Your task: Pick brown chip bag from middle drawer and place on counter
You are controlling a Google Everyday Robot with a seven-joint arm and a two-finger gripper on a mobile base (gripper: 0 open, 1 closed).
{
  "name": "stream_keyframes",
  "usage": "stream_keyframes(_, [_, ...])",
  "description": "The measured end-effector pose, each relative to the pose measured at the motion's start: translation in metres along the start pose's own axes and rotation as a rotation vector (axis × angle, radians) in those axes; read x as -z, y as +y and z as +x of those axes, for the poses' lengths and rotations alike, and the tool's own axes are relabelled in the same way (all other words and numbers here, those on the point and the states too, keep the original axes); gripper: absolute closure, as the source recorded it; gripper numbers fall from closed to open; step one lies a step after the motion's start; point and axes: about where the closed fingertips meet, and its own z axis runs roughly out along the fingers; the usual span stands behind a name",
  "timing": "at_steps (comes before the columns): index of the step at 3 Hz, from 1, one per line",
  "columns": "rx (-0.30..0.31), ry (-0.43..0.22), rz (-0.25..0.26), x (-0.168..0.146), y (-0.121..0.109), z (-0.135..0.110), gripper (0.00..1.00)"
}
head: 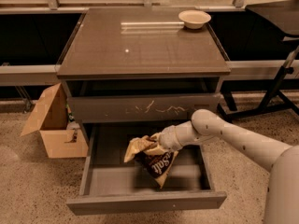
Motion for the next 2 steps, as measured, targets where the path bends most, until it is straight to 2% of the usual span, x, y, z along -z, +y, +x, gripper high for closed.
stream_keyframes(1, [0.023,0.032,-0.004,0.003,0.005,-0.017,1.0])
stream_keyframes(2, [0.094,0.064,0.006,0.029,0.025,-0.073,1.0])
